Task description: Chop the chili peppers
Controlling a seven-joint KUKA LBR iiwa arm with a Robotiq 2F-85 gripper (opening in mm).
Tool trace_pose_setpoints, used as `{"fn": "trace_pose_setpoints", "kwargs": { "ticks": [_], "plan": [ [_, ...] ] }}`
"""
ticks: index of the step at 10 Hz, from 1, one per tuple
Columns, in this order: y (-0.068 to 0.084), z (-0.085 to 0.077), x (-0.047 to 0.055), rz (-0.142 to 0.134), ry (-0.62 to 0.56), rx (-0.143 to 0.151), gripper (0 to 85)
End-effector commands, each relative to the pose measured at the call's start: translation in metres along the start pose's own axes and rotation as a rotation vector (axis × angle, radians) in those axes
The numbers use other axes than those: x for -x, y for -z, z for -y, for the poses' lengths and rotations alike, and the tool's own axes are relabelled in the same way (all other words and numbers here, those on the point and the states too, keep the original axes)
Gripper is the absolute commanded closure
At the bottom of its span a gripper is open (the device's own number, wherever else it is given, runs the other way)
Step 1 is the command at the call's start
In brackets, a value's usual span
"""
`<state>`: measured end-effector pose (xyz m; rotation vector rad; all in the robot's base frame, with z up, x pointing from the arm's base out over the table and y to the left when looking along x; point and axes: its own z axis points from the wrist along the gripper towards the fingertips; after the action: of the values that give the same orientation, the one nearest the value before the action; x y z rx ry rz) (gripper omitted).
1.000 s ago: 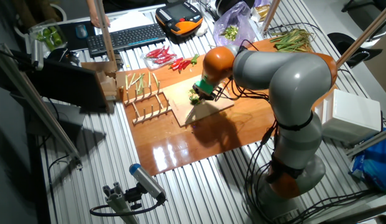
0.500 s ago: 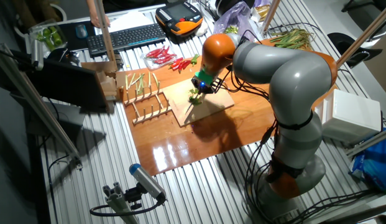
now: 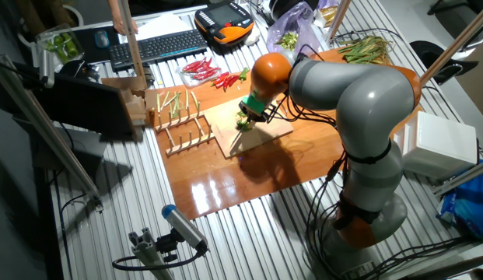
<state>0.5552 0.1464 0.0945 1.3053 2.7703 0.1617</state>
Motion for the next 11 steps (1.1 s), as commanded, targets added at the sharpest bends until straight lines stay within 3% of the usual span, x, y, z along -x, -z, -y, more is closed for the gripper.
{"fn": "trace_pose_setpoints", "kwargs": {
  "ticks": [1,3,4,6,8,9,10,11],
  "plan": [
    [0.006,-0.002,0.002,-0.036,0.023,0.004,85.0],
    [0.028,-0.009,0.001,-0.082,0.171,0.027,85.0],
    [0.035,-0.010,0.001,-0.089,0.275,0.033,85.0],
    [0.047,-0.006,0.008,-0.105,0.496,0.034,85.0],
    [0.051,-0.004,0.013,-0.140,0.609,0.041,85.0],
    [0.051,-0.004,0.013,-0.139,0.652,0.029,85.0],
    [0.053,-0.002,0.020,-0.116,0.789,-0.028,85.0],
    [0.056,-0.001,0.025,-0.140,0.850,-0.027,85.0]
  ]
}}
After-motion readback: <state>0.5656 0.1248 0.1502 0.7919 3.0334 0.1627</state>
